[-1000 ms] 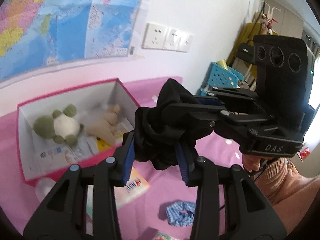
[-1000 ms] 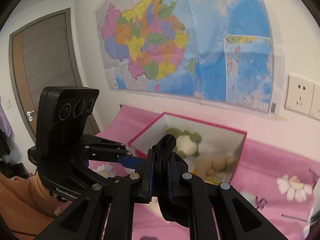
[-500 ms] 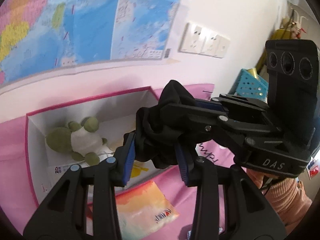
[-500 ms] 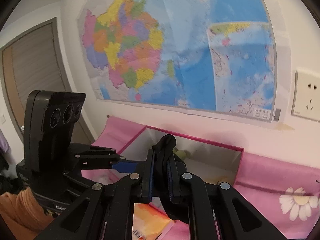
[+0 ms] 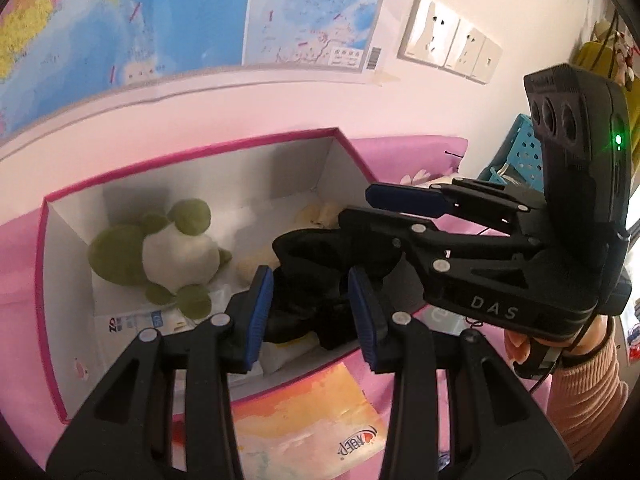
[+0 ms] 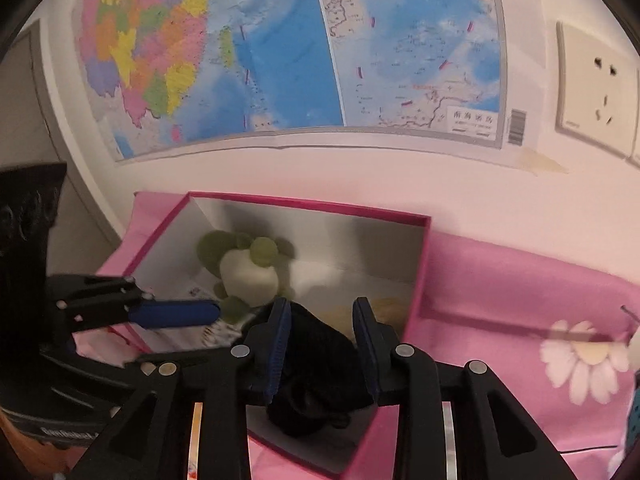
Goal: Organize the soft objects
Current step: 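Carry the black cloth into the pink box and open the right tool, then move the right tool down to the blue gingham scrunchie, then grasp the blue gingham scrunchie with the right tool and lift it, then carry the scrunchie into the pink box and open the right tool, then move the right tool toward the wipe packets beside the tissue pack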
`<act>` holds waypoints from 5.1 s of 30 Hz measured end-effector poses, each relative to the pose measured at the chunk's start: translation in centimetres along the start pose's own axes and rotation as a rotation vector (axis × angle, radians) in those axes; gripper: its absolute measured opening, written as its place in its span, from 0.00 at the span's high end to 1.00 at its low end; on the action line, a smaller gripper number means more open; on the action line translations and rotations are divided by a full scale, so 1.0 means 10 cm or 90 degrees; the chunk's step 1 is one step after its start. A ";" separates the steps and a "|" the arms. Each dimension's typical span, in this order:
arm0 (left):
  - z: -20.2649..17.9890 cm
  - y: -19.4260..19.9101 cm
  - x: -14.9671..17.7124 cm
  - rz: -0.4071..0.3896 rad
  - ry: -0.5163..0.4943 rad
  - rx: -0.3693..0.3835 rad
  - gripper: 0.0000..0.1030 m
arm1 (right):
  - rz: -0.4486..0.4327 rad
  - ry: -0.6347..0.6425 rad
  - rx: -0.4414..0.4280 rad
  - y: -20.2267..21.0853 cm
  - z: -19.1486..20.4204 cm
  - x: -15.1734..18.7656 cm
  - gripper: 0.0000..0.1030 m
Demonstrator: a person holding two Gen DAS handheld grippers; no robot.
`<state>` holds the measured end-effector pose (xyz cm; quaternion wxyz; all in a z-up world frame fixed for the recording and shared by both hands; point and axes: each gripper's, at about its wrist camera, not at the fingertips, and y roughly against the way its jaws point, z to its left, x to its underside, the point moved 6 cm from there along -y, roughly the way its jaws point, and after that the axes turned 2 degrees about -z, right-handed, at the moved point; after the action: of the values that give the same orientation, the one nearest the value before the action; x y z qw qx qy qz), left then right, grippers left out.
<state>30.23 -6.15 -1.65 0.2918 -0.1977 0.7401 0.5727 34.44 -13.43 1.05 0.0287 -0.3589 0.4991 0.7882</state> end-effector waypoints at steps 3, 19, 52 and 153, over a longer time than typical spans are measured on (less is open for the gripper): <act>-0.01 0.07 0.02 -0.009 -0.002 0.000 0.60 | -0.003 0.009 -0.001 0.07 0.03 0.04 0.68; -0.36 0.97 0.79 -0.057 -0.070 0.122 0.51 | -0.007 0.043 -0.119 1.09 0.46 0.78 0.58; -0.73 0.20 1.99 0.156 -0.052 0.193 0.51 | 0.154 0.039 -0.095 0.80 0.79 2.20 0.89; 0.65 1.28 1.93 -0.019 0.070 0.029 0.44 | 0.071 0.025 -0.289 1.24 1.35 1.42 0.57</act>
<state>9.05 4.30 -6.12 0.2640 -0.2332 0.7649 0.5393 11.72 -13.19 5.44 -0.1062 -0.3429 0.3283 0.8737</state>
